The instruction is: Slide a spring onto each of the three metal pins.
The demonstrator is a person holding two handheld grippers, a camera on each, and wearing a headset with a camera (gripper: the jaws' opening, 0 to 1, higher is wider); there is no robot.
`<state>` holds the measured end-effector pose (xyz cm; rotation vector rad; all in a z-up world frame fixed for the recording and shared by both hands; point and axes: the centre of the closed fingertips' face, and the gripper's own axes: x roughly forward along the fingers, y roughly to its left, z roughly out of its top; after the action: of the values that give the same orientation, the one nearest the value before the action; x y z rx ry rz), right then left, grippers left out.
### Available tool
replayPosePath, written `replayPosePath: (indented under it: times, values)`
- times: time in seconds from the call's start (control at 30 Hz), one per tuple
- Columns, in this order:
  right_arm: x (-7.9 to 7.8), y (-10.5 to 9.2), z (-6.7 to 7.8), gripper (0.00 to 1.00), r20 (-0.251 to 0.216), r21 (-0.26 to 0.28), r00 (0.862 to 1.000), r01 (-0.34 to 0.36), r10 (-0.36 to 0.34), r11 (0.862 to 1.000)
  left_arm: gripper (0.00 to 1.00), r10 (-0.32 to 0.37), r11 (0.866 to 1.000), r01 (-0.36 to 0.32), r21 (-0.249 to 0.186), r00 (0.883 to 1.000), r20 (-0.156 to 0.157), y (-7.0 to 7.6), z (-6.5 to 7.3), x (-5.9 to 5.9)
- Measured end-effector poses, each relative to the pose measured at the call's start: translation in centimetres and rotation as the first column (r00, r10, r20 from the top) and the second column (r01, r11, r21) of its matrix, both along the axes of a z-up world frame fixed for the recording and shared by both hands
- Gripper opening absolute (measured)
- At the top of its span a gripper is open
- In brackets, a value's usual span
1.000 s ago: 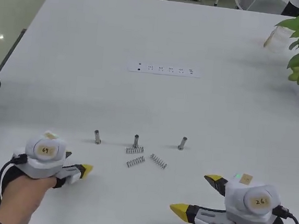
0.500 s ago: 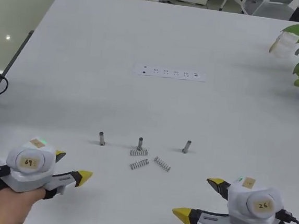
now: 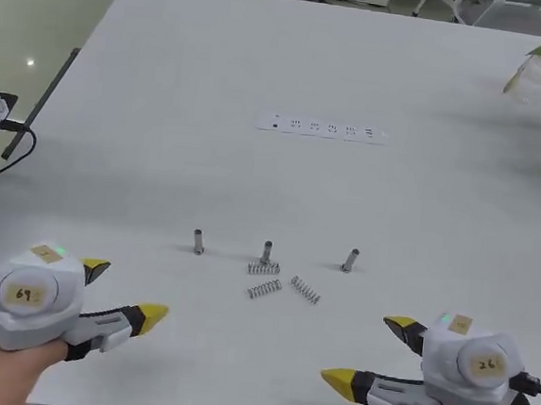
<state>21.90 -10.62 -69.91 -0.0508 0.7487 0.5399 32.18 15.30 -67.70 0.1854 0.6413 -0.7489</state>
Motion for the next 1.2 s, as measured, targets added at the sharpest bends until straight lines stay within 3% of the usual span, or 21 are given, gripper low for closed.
replayPosePath:
  times: [0.37,0.67,0.93,1.2]
  values:
    - [0.1,0.6,0.0,0.74,0.0,-0.001,1.0,-0.02,0.02,1.0,0.74,-0.022,0.999,0.023,-0.035,1.0,0.015,0.3,1.2,-1.6]
    - [0.1,1.1,0.0,0.74,0.0,-0.003,0.999,-0.034,0.034,0.999,0.76,-0.035,0.999,0.035,-0.022,0.999,0.014,0.1,1.0,-2.4]
    - [-0.2,0.9,-0.1,0.74,-0.007,-0.013,0.999,-0.037,0.037,0.999,0.76,-0.041,0.999,0.041,-0.021,0.999,0.014,0.1,1.1,-2.4]
    - [-0.4,1.0,0.0,0.74,-0.009,-0.001,1.0,-0.007,0.007,1.0,0.75,-0.119,0.993,0.119,0.006,0.993,0.0,-1.8,0.7,-3.2]
